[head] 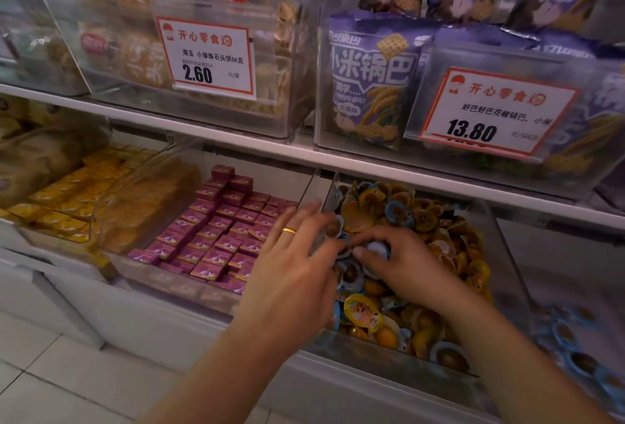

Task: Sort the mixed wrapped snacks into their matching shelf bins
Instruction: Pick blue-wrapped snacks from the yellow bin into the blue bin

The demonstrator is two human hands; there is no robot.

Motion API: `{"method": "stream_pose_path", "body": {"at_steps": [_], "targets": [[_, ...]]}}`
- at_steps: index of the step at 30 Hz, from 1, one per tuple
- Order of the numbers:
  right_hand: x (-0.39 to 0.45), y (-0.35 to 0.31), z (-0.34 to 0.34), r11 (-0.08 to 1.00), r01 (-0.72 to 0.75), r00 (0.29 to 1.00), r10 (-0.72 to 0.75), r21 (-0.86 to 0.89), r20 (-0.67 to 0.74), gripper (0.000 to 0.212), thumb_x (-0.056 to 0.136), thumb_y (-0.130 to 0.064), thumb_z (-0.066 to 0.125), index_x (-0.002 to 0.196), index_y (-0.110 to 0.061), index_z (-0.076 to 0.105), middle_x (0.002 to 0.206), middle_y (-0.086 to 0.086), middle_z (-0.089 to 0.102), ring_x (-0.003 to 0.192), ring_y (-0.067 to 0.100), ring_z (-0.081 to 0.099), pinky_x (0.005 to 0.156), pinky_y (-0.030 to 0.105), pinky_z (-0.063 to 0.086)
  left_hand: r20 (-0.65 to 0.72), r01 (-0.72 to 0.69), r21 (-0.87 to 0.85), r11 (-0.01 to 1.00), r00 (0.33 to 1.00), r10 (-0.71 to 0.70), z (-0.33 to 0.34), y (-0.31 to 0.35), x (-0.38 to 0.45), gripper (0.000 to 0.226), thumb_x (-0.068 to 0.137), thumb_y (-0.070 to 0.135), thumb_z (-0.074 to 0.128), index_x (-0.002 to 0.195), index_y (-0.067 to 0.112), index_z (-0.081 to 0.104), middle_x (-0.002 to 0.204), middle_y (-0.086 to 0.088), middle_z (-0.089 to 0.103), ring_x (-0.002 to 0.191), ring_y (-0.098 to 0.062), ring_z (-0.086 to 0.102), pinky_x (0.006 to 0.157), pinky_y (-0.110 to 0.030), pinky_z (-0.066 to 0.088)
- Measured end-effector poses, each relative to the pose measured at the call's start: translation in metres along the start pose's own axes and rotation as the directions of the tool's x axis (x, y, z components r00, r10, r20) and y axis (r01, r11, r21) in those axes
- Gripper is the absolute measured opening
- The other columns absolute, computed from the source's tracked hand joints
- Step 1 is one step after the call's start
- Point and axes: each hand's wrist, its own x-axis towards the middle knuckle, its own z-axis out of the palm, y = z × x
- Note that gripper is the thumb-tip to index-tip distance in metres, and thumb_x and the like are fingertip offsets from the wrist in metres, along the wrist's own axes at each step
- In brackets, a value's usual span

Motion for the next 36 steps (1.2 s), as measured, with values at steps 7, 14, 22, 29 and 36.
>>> {"method": "stream_pose_path", "body": {"at_steps": [7, 14, 22, 29, 36], "targets": [[-0.013, 0.006, -0.02, 0.955, -0.072, 0.939, 0.162, 0.286, -0.305, 0.021, 0.099, -0.023, 0.059, 0.088, -0.036, 0.072, 0.093, -0.016, 0.071, 0.082, -0.013, 0.062, 0.068, 0.003, 0.044, 0.325, 0.341, -0.165, 0.925, 0.905, -0.276, 0.041, 0.034, -0.001, 0.054, 0.101, 0.028, 0.042, 0.152, 0.021, 0.028, 0.163, -0.001, 0.016, 0.153, -0.018, -0.001, 0.124, -0.036, 0.015], [-0.038, 0.003, -0.036, 0.999, 0.035, 0.945, -0.02, 0.039, -0.328, 0.022, 0.098, -0.015, 0.057, 0.099, -0.031, 0.071, 0.1, -0.01, 0.069, 0.095, -0.004, 0.062, 0.083, 0.013, 0.046, 0.408, 0.37, 0.133, 0.92, 0.825, -0.391, 0.047, 0.035, 0.014, 0.041, 0.098, 0.037, 0.041, 0.135, 0.02, 0.044, 0.153, -0.013, 0.032, 0.128, -0.034, 0.045, 0.105, -0.043, 0.038], [-0.056, 0.012, -0.033, 0.82, 0.034, 0.996, 0.022, -0.571, 0.091, 0.055, 0.093, -0.053, 0.057, 0.143, -0.03, 0.048, 0.137, 0.002, 0.041, 0.119, 0.027, 0.051, 0.09, 0.034, 0.048, 0.464, 0.562, -0.212, 0.799, 0.778, -0.424, 0.046, 0.027, 0.024, 0.04, 0.085, 0.03, 0.069, 0.125, 0.031, 0.059, 0.135, 0.003, 0.031, 0.108, -0.019, 0.059, 0.096, -0.025, 0.048], [-0.052, 0.016, -0.019, 0.759, 0.099, 0.994, -0.102, -0.643, 0.033, 0.043, 0.096, -0.043, 0.051, 0.135, -0.025, 0.054, 0.141, 0.006, 0.041, 0.106, 0.033, 0.059, 0.079, 0.038, 0.054, 0.478, 0.601, -0.263, 0.755, 0.761, -0.44, 0.048, 0.023, 0.026, 0.042, 0.082, 0.024, 0.071, 0.121, 0.033, 0.056, 0.127, 0.002, 0.039, 0.097, -0.015, 0.058, 0.084, -0.018, 0.045], [-0.056, 0.02, -0.027, 0.997, 0.004, 0.935, -0.032, -0.08, -0.354, 0.022, 0.096, -0.035, 0.063, 0.111, -0.023, 0.074, 0.097, -0.009, 0.063, 0.09, 0.004, 0.062, 0.075, 0.009, 0.042, 0.26, 0.49, -0.27, 0.829, 0.866, -0.428, 0.051, 0.025, 0.029, 0.012, 0.09, 0.018, 0.067, 0.092, 0.03, 0.064, 0.119, 0.006, 0.057, 0.095, -0.007, 0.058, 0.075, -0.019, 0.045]]}}
